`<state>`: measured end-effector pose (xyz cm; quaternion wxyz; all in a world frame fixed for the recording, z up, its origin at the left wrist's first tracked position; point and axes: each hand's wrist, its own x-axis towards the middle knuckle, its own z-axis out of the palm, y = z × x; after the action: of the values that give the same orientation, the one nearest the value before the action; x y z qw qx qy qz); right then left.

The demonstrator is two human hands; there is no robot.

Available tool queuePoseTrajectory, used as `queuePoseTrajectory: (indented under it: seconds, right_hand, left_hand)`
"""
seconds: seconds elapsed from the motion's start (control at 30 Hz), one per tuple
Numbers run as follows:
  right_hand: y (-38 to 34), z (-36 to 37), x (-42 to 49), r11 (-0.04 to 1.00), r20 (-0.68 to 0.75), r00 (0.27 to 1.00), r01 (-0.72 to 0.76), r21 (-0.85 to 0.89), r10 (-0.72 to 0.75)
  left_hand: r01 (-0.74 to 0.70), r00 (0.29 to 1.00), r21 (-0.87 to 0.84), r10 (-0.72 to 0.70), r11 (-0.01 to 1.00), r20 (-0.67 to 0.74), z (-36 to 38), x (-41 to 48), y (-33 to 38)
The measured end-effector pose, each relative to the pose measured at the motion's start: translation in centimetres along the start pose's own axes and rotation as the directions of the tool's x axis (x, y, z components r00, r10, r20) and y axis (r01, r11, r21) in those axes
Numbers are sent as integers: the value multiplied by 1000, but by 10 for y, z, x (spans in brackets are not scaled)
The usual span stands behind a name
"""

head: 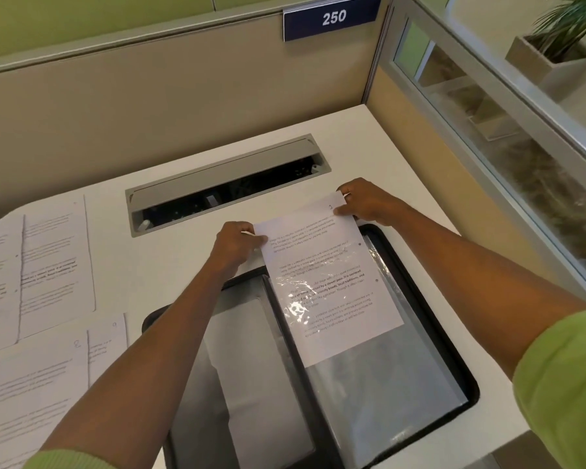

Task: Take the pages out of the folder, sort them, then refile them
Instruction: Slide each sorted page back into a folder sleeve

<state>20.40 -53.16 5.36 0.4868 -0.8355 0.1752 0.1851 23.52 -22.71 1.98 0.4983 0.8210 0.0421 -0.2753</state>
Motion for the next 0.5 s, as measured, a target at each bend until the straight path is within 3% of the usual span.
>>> queuePoseTrajectory:
  seconds: [0.13,0.3,0.5]
  right_hand:
    - [8,-6,-6,1000,84,996,-16,-23,18]
    - [13,-12,-12,985,245,968,-16,-175,59]
    - [8,-9,-15,968,123,983,156,-198,-133]
  left_hand:
    - [16,998,48,-19,999,55,3,-6,-9]
    - [-44,991,232,13,972,133,3,-13,-8]
    - [-205,979,207,204,957,29,12,-17,1]
